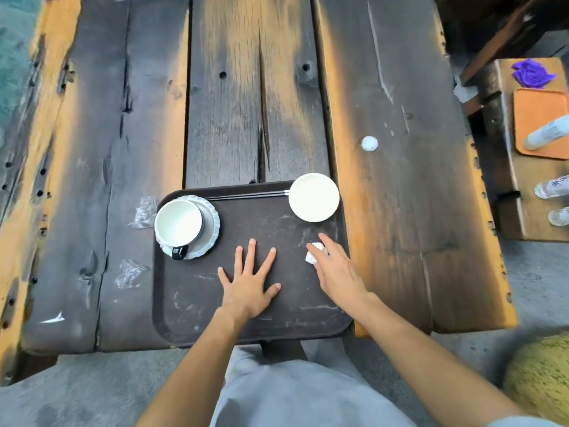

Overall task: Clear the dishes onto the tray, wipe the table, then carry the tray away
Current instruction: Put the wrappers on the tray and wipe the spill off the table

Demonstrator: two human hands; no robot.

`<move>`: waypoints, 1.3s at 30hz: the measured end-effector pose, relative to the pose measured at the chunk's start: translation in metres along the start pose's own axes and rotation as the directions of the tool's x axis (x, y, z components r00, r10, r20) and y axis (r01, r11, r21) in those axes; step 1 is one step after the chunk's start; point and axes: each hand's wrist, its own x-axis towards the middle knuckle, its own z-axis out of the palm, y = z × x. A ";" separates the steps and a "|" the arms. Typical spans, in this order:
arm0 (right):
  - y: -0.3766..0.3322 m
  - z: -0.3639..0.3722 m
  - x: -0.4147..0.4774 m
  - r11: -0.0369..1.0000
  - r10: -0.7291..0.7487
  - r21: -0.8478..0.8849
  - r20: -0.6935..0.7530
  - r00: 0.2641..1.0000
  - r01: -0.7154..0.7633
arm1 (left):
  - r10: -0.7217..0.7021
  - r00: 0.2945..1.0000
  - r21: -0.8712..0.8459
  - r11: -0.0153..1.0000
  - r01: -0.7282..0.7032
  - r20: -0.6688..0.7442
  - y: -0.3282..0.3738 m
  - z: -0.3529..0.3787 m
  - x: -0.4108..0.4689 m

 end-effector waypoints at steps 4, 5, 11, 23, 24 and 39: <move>-0.002 0.006 -0.005 0.996 -0.011 -0.086 0.054 0.998 0.015 | 0.009 1.000 -0.007 1.000 -0.009 -0.007 -0.004 -0.001 -0.002; -0.004 0.006 -0.007 0.994 -0.024 -0.107 0.049 0.999 0.029 | 0.009 1.000 -0.009 1.000 -0.009 -0.005 -0.004 -0.001 -0.003; -0.007 0.008 -0.012 0.978 -0.054 -0.197 0.080 0.995 0.069 | 0.022 1.000 -0.009 1.000 -0.022 0.010 -0.004 -0.004 -0.003; -0.058 -0.002 -0.017 0.966 -0.121 -0.235 -0.049 0.991 0.106 | 0.025 0.993 -0.459 0.885 -0.077 -0.117 -0.050 -0.018 -0.047; -0.073 -0.001 -0.014 0.973 -0.137 -0.198 -0.074 0.988 0.120 | -0.008 0.986 -0.522 0.849 -0.081 -0.166 -0.062 -0.021 -0.054; -0.333 0.029 0.168 0.959 -0.255 0.127 -0.009 0.967 0.254 | -0.627 0.754 -0.852 0.490 0.186 -0.196 -0.286 -0.051 -0.064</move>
